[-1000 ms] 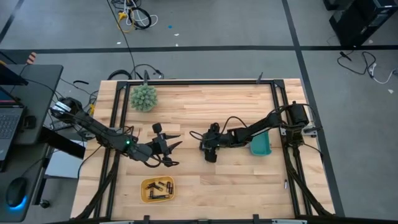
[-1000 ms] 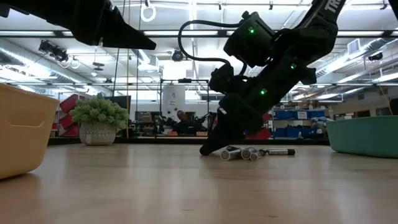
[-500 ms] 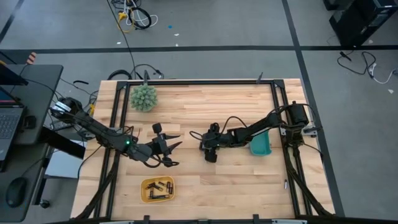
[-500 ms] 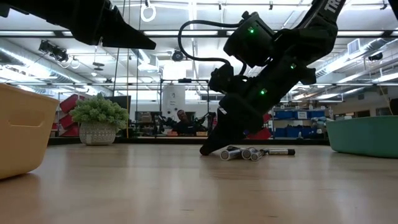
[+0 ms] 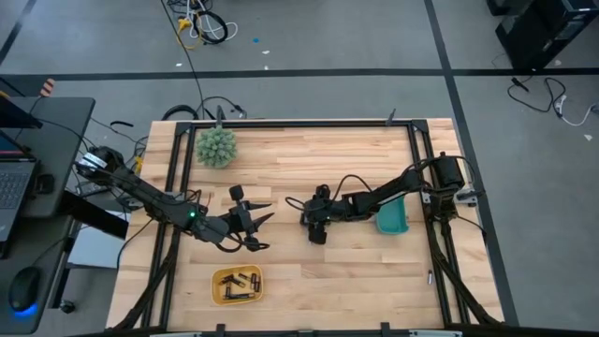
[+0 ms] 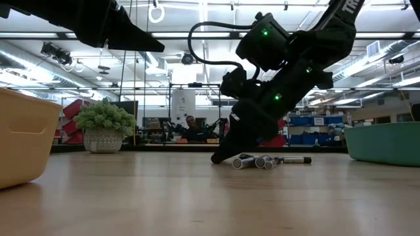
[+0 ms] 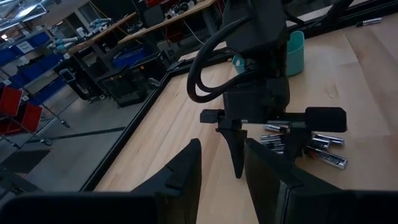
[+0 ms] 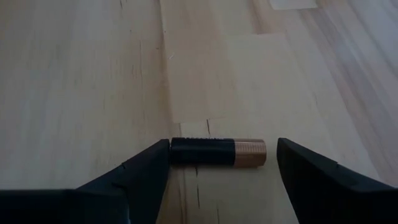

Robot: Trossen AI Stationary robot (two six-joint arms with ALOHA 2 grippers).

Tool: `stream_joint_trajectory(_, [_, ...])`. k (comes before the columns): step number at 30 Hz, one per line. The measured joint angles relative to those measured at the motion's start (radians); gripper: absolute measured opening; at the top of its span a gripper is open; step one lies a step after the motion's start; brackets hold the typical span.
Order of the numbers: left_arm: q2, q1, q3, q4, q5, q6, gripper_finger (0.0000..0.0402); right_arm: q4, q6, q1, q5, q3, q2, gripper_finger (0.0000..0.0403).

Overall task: Sort batteries
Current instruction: Put the black battery into the yellow bin

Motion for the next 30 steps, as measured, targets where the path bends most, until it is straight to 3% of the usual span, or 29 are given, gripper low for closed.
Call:
stream_joint_trajectory(13, [0.000, 0.000, 0.000, 0.000, 0.000, -0.001, 0.0117, 0.001, -0.015, 0.000, -0.017, 0.000, -0.002, 0.0211])
stream_joint_trajectory(30, [0.000, 0.000, 0.000, 0.001, 0.000, -0.002, 0.0117, 0.005, -0.037, 0.000, 0.004, 0.000, -0.002, 0.0210])
